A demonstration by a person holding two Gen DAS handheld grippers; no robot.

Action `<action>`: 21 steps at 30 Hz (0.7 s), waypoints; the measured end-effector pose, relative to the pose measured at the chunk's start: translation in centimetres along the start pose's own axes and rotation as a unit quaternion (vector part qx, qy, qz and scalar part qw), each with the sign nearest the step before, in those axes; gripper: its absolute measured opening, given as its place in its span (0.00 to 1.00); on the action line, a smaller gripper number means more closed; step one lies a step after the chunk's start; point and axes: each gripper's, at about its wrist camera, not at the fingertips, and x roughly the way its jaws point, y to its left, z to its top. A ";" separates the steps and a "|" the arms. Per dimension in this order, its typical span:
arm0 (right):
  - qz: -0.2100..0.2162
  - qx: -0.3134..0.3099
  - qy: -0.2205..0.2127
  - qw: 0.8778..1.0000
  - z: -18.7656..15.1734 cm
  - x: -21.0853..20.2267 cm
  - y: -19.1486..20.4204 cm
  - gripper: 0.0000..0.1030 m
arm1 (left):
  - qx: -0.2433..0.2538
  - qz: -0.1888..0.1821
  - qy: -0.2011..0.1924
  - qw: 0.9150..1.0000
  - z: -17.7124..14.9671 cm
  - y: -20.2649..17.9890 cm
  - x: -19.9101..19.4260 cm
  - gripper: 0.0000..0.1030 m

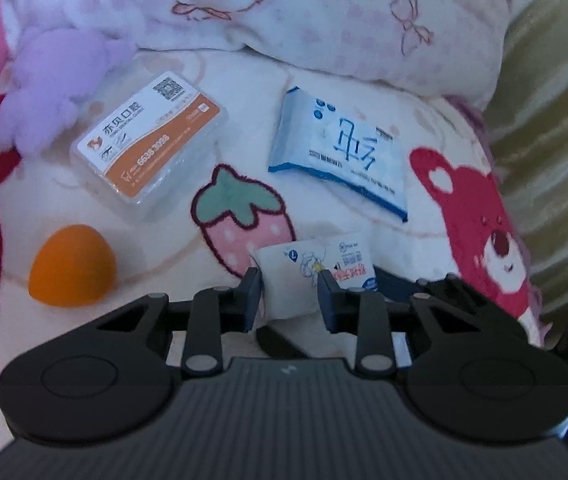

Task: Organize objects
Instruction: 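Close the left tool fingers on the small white tissue pack, then lift the tissue pack with the left tool toward the pink box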

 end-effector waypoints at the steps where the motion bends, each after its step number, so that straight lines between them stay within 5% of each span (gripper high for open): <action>1: 0.005 0.004 -0.002 1.000 -0.1 0.2 -0.3 0.91 | -0.004 -0.007 -0.003 1.000 -0.1 0.0 -0.1 0.28; 21: -0.009 0.003 -0.023 1.000 -0.2 0.9 -1.1 0.80 | 0.023 0.017 -0.005 1.000 -0.8 -1.1 0.1 0.26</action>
